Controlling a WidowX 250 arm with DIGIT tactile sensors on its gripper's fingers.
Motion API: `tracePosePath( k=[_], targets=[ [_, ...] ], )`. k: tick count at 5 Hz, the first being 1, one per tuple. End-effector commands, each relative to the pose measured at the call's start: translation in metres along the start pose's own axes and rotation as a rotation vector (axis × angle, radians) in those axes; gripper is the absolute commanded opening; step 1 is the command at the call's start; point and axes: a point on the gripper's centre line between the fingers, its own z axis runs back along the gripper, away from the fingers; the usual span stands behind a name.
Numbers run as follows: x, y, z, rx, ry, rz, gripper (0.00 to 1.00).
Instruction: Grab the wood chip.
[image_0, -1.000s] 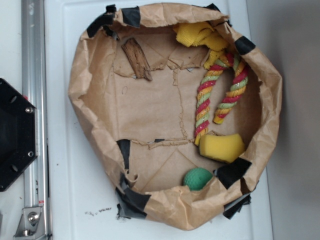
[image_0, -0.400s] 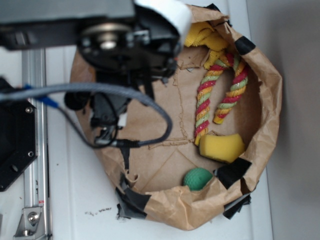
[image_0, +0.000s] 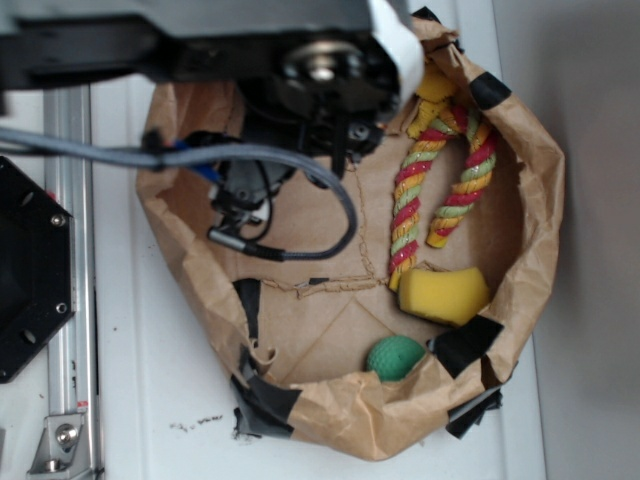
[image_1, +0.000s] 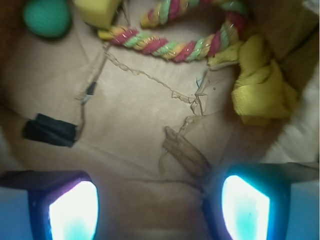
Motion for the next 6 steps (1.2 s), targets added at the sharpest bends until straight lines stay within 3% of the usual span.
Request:
tracePosePath(
  k=[1, 2, 3, 5, 6],
  targets=[
    [0.009, -0.010, -0.041, 0.166, 0.055, -0.158, 1.00],
    [-0.003, 0.000, -0.049, 0.149, 0.023, -0.150, 1.00],
    [0.003, 0.008, -0.059, 0.187, -0.012, -0.143, 1.00],
    [0.015, 0.012, -0.099, 0.212, 0.002, -0.178, 1.00],
    [0.009, 0.016, -0.107, 0.197, 0.000, -0.161, 1.00]
  ],
)
